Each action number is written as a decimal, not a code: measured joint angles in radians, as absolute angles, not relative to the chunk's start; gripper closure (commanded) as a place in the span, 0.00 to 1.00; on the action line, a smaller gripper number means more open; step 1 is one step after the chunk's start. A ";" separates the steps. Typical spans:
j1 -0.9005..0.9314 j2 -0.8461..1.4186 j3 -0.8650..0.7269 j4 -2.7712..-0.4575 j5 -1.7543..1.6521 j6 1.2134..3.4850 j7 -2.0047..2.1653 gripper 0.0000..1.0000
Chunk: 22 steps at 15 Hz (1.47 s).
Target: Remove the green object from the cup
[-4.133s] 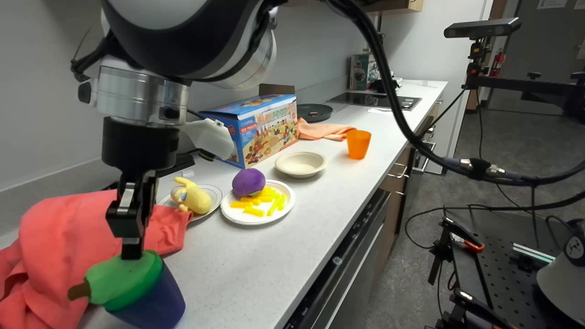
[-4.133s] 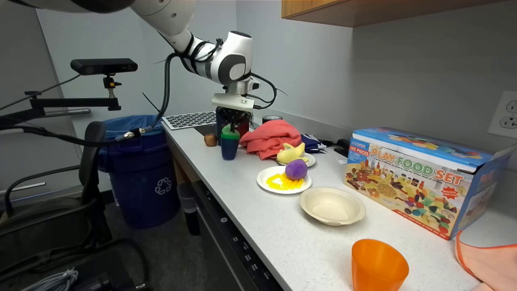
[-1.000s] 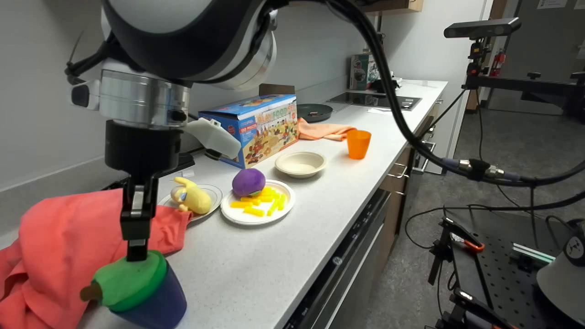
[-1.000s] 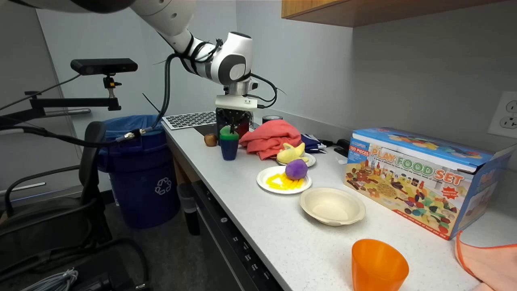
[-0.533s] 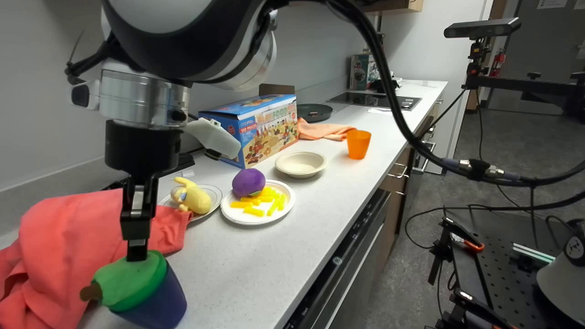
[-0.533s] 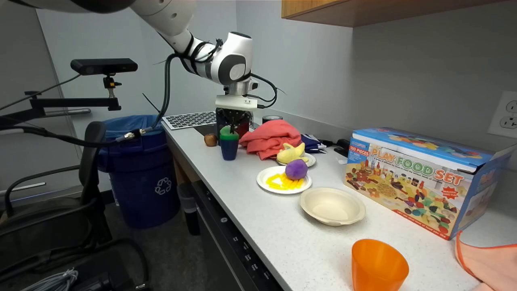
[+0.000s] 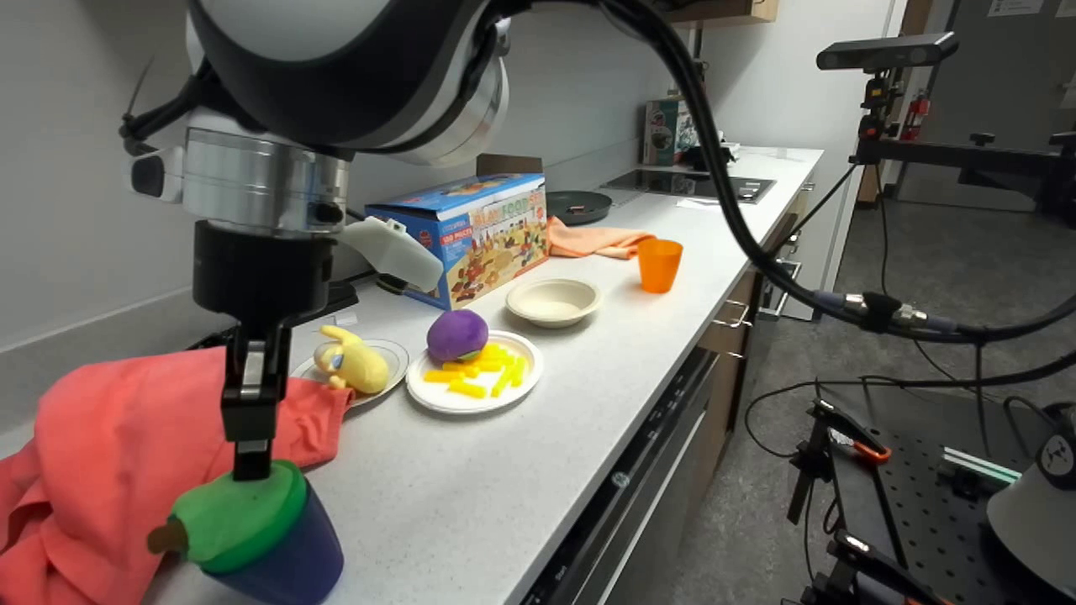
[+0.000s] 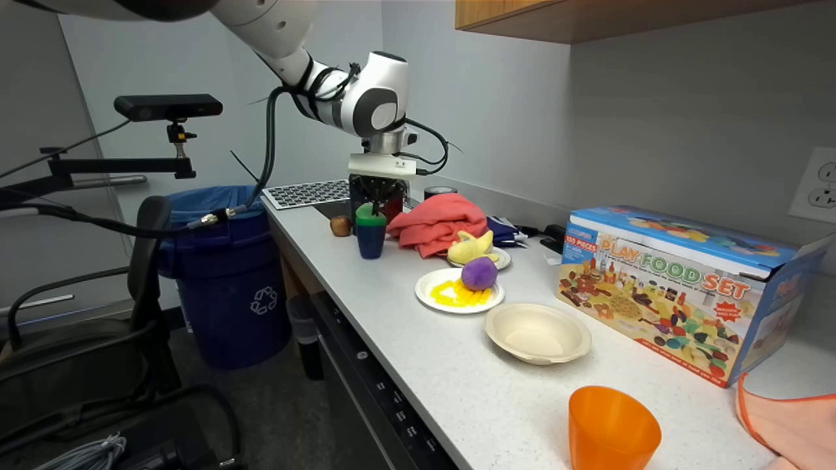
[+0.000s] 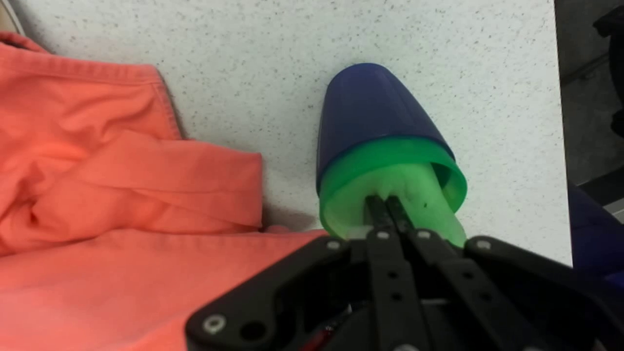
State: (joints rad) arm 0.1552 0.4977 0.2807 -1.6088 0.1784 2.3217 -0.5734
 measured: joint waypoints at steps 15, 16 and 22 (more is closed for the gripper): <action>0.155 0.489 0.287 -1.612 0.178 2.312 -0.578 1.00; 0.155 0.479 0.292 -1.614 0.178 2.303 -0.583 1.00; 0.151 0.355 0.309 -1.643 0.181 2.228 -0.629 1.00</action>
